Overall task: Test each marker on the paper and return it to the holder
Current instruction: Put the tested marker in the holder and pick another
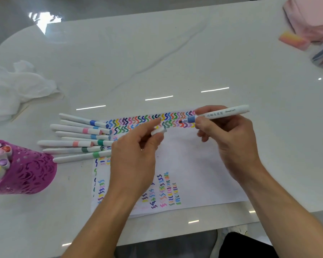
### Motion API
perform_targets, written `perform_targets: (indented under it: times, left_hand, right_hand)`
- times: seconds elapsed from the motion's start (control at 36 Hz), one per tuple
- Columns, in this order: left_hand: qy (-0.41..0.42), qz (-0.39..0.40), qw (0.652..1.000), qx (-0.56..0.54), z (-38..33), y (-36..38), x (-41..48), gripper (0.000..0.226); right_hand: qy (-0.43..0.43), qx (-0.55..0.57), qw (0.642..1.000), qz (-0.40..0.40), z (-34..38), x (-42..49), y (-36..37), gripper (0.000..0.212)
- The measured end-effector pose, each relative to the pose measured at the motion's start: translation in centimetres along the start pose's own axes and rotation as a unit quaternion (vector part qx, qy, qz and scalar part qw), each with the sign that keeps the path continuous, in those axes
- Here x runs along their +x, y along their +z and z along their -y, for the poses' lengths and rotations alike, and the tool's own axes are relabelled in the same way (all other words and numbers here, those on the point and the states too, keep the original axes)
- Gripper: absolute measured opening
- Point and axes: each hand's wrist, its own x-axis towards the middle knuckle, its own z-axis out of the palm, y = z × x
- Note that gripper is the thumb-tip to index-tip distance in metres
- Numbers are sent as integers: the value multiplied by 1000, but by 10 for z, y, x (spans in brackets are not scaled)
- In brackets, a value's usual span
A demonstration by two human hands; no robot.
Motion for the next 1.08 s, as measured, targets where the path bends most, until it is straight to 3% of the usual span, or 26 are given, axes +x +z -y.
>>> perform_targets:
  times: [0.11,0.33,0.64,1.08]
  left_hand:
    - [-37,19,993,-106,-1,-5,-1,14]
    - [-23,53,996,-64,0,-12,-6,23]
    - [1,71,997,-19,-3,-16,-11,28]
    - [16,45,999,-3,2,-11,-15,24]
  right_hand:
    - [30,63,997,27,4,-6,10,17]
    - [21,79,996,38,6,-11,24,12]
    - [3,-24,997,74,-3,-14,30,11]
    - [48,36,992,112,-5,-14,29,13]
